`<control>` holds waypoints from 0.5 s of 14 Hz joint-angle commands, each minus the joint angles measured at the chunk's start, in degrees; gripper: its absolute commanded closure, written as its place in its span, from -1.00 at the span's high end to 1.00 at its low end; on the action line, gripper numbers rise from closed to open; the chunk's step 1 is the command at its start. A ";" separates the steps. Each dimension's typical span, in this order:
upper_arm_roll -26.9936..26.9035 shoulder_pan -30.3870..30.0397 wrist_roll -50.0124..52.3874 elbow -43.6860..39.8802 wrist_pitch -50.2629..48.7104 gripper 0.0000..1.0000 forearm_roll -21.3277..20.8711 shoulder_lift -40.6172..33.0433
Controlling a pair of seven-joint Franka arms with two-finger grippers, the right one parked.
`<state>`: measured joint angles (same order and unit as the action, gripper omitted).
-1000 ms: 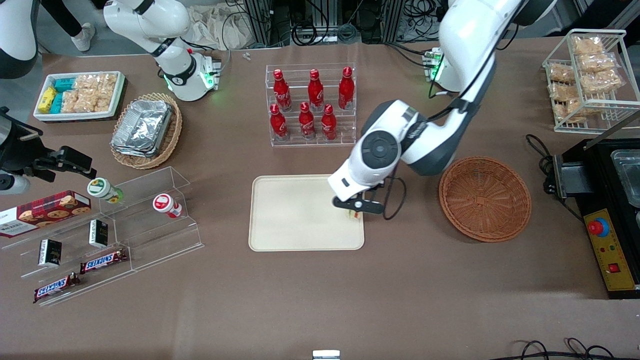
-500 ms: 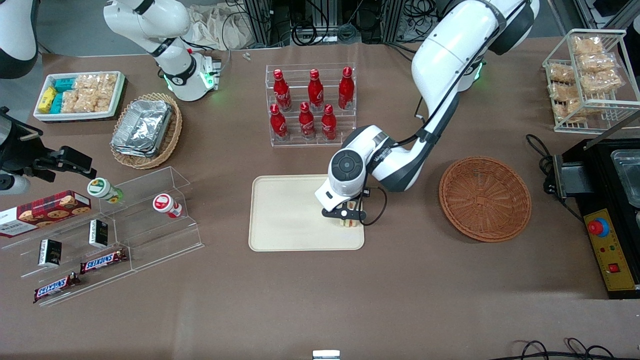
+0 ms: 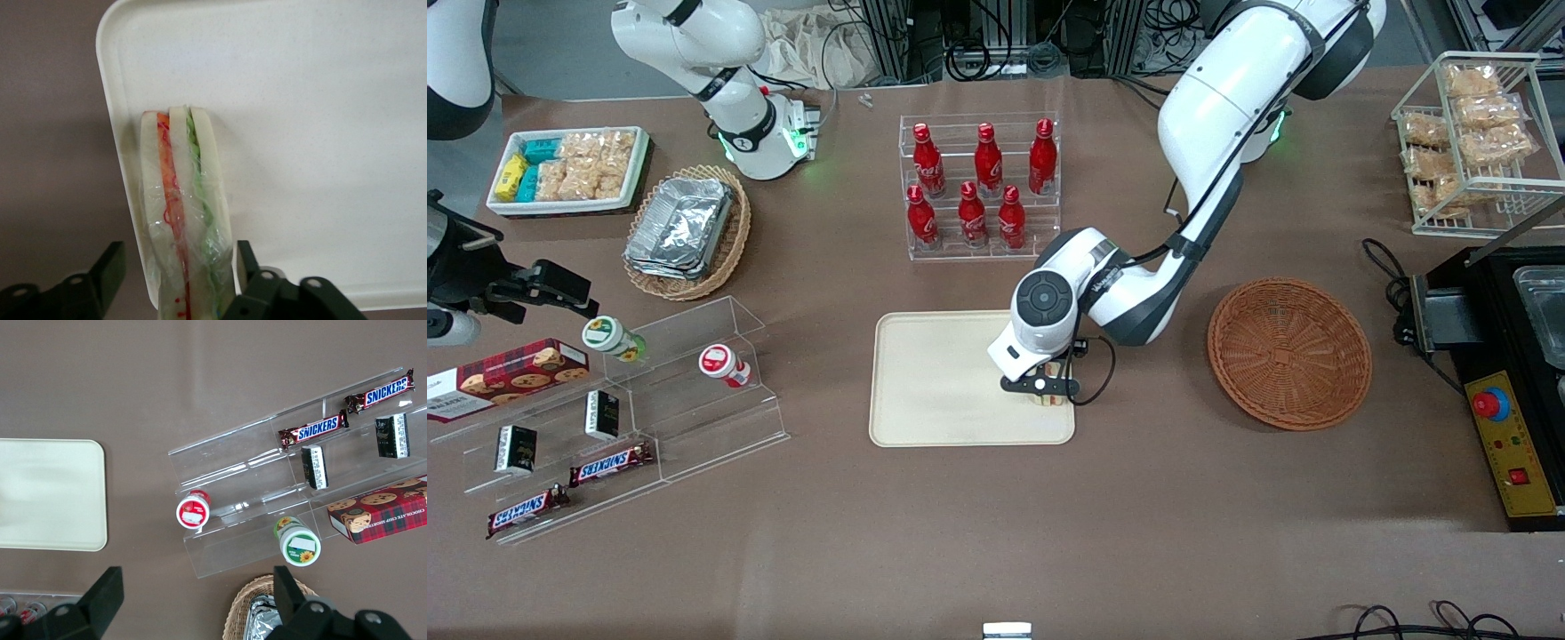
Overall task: Place sandwich from basket to tray
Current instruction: 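Open the left gripper to release the sandwich on the tray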
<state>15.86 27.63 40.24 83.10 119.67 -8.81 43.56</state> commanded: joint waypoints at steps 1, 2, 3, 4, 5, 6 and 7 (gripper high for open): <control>-0.47 -0.29 6.92 -0.75 -0.92 1.00 -0.33 -2.86; -0.47 -0.99 8.08 -0.66 -2.84 1.00 -0.07 -4.96; -0.47 -1.26 7.66 -0.75 -6.43 1.00 0.02 -7.50; -0.39 -2.83 7.13 -0.66 -9.42 1.00 0.20 -10.40; -0.04 -5.02 6.35 -0.49 -11.71 1.00 0.63 -13.39; -0.12 -6.26 4.34 -0.48 -14.26 1.00 1.77 -16.20; -0.38 -7.93 2.14 -0.48 -17.07 1.00 3.08 -18.67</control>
<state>15.55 22.81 45.43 80.42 106.95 -8.08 31.39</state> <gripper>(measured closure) 0.000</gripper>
